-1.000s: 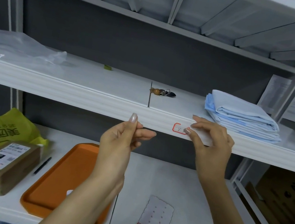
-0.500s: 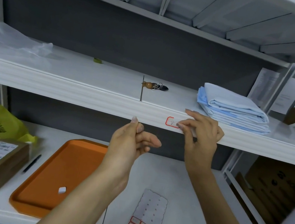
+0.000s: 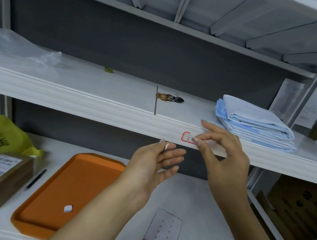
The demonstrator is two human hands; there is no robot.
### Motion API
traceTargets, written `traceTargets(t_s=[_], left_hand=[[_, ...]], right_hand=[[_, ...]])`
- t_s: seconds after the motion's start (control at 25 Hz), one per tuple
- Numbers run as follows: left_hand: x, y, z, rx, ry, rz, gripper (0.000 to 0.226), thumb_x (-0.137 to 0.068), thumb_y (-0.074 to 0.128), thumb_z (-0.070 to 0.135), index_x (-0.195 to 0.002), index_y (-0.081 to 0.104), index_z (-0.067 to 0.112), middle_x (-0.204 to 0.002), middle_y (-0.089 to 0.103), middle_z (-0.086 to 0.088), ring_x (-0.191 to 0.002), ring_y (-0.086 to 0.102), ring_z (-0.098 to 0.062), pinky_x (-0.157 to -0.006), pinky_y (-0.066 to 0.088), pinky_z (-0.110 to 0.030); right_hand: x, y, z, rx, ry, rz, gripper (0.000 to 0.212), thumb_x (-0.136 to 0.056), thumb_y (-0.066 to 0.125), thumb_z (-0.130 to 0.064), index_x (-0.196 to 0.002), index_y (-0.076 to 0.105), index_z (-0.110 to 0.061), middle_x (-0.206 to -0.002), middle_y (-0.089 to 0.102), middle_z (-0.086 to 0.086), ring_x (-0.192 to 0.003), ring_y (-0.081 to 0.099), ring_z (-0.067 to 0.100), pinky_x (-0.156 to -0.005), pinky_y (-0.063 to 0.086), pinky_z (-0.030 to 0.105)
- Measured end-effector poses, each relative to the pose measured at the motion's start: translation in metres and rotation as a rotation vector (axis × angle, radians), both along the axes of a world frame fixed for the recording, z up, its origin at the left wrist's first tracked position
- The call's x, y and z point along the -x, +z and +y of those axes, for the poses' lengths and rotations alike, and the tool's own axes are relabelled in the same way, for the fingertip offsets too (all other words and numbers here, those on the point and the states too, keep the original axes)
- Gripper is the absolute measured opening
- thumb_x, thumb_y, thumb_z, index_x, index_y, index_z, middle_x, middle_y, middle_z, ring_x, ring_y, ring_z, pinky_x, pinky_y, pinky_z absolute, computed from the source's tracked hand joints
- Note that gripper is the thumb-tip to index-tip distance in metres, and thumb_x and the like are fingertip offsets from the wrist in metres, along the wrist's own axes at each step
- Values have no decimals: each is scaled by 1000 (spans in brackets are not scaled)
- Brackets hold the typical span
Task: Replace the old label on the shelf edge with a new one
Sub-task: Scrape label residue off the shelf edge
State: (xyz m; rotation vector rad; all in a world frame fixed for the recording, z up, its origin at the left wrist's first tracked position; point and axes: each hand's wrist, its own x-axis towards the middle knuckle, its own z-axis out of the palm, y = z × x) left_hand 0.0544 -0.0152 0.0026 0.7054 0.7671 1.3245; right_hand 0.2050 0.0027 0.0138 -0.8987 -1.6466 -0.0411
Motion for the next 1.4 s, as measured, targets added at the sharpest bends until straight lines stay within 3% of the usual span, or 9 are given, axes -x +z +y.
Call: traceTargets(t_s=[0.24,0.4,0.56,0.68,0.8,0.88,1.0,1.2,1.4], left_hand=[[-2,-3,-3,20,-127,-225,40,-99,53,30,-89,78,0,-102,74,-19,-95,73,-23,-75,61,-30],[2,-4,-5,-6,-110,-262,27,-84,72,26,-86,78,0,-101,74,-20,-96,73,-24,-77,61,-31],[7,-5,-6,47,-141,-243,23,-71,79,25,-80,80,4,-99,75,-18,-89,75,-19,-70,61,-27],[11,-6,-5,65,-217,-237,24,-70,79,25,-83,80,5,-102,75,-15,-88,75,-17,-65,60,-25],[15,-8,-4,120,-357,-328,18,-76,75,16,-87,80,3,-108,74,-13,-92,74,-20,-64,60,-28],[15,-10,-3,133,-394,-357,13,-76,75,13,-82,80,2,-110,73,-15,-94,73,-22,-65,61,-31],[11,-12,-1,133,-376,-357,15,-72,75,16,-74,79,2,-106,74,-16,-90,74,-22,-65,61,-31],[1,-16,2,136,-226,-364,16,-72,74,18,-73,78,3,-96,76,-17,-80,76,-20,-59,60,-28],[-1,-15,7,162,-110,-418,18,-84,68,24,-88,66,6,-76,75,-11,-62,72,-18,-57,60,-26]], right_hand=[[20,1,-15,-70,28,-316,7,-82,75,-17,-88,72,-18,-102,67,-12,-106,52,7,-88,41,13],[21,-3,-9,-156,-7,-358,8,-81,76,-16,-88,74,-14,-95,69,-7,-101,54,12,-84,44,20],[21,-7,-6,-92,52,-263,13,-74,81,-14,-86,75,-16,-91,69,-8,-97,57,12,-84,45,18],[22,-8,-7,189,170,-61,20,-70,83,-16,-85,72,-23,-84,67,-12,-85,61,8,-72,52,26],[14,-2,-6,406,395,152,36,-58,87,-27,-86,65,-23,-81,69,-1,-77,66,14,-66,55,30],[9,0,-5,416,423,140,43,-53,85,-37,-86,63,-21,-78,68,2,-71,64,19,-63,54,31],[9,-1,-6,317,345,19,38,-60,82,-37,-87,64,-19,-79,67,-2,-74,63,17,-65,54,32],[4,-6,1,-18,96,-202,28,-75,78,-33,-94,68,-15,-92,66,-4,-88,55,3,-77,41,8],[0,-6,27,-200,-220,-232,25,-83,73,-19,-107,71,-11,-112,69,3,-109,60,20,-99,43,36]])
